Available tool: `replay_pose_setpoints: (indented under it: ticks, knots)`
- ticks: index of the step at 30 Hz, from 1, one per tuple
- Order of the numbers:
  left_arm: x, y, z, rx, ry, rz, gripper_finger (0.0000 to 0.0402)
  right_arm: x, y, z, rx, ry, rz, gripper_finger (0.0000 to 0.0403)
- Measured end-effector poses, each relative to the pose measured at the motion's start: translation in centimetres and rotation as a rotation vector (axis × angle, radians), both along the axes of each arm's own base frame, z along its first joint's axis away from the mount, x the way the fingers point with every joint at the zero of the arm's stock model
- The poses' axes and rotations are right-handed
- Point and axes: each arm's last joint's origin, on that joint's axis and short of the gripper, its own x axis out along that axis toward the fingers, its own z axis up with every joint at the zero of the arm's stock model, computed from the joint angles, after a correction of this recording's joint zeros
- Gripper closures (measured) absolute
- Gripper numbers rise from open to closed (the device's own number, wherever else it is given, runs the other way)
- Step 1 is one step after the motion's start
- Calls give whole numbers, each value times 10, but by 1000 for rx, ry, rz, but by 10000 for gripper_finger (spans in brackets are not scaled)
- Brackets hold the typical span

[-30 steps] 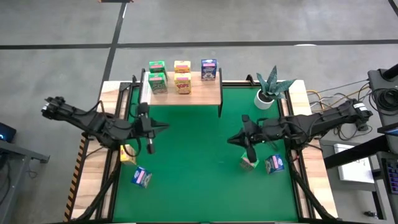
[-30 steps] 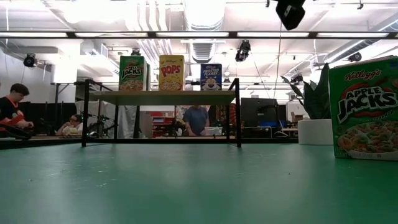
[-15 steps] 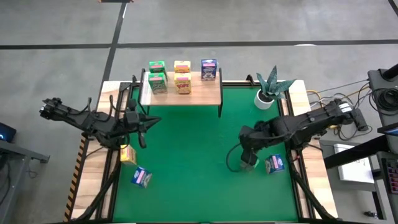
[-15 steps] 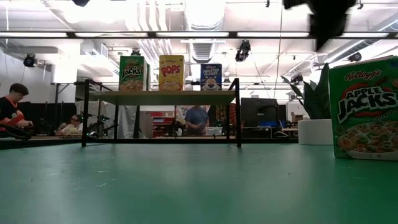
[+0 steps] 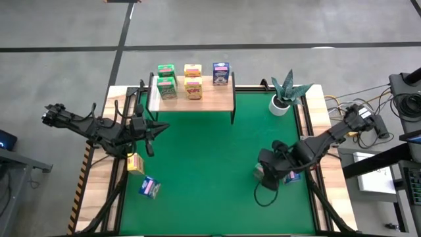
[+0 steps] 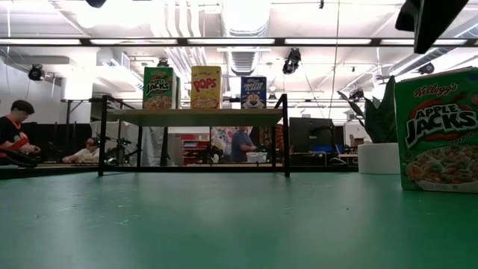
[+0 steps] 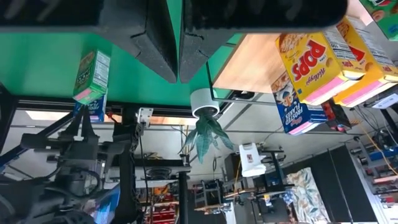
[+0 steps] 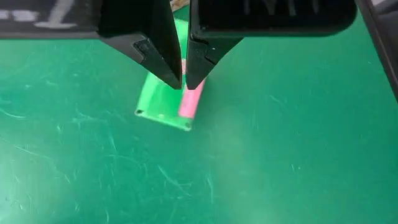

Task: Stack cereal on shelf
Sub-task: Put the green cereal box on the shelf aligned with the other green cereal boxes

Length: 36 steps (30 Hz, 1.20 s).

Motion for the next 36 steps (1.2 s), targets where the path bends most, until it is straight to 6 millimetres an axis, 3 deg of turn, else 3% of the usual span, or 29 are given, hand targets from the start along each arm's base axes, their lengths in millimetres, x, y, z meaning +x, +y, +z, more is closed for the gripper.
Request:
replay_pose_setpoints:
  ticks: [5, 16, 21, 25, 36]
  knots:
    - [0, 0, 0, -2, -5, 0, 402, -5, 10, -8, -40, -25, 17, 357]
    - [0, 0, 1, -5, -14, 0, 402, -19, 20, -38, -126, -31, 4, 187]
    - [0, 0, 2, -8, -21, 0, 402, -28, 22, -50, -180, -31, -28, 134]
    - [0, 0, 2, -8, -22, 6, 402, -29, 23, -52, -182, -38, -34, 117]
    - [0, 0, 2, -8, -26, 13, 402, -24, 26, -36, -157, -75, -23, 117]
